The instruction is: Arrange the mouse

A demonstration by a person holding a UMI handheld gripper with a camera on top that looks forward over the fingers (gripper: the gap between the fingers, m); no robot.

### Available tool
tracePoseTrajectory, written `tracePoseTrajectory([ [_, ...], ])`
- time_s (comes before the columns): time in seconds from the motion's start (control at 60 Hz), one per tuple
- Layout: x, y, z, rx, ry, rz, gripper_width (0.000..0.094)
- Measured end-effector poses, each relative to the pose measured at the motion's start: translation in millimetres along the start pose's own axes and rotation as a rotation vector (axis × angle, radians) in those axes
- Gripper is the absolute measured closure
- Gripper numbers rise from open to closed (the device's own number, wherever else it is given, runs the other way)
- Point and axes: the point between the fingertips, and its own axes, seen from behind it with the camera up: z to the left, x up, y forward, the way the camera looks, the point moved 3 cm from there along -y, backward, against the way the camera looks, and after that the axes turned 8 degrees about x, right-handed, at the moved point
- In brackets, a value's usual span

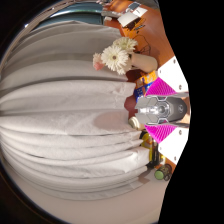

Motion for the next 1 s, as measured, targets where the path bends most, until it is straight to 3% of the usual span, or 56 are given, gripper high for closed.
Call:
tracePoseTrajectory([
  [0.067,-9,5,50,0.03,-0.015,0.002,0.0583],
  [0.15,-47,22,107,0.067,-0.01,0.069,0.0586],
  [0.467,-292,75,219,0.119,-0.034,0.447,0.0593],
  [0.583,-339,75,227,0.115,-0.055,0.517,0.0591],
  [0.7,-345,78,228,0.093,-0.08,0.498,0.0547],
  [0.867,-346,78,227,0.091,-0.053,0.551,0.0418],
  [1.0,-314,66,219,0.104,-0.018,0.516,0.0075],
])
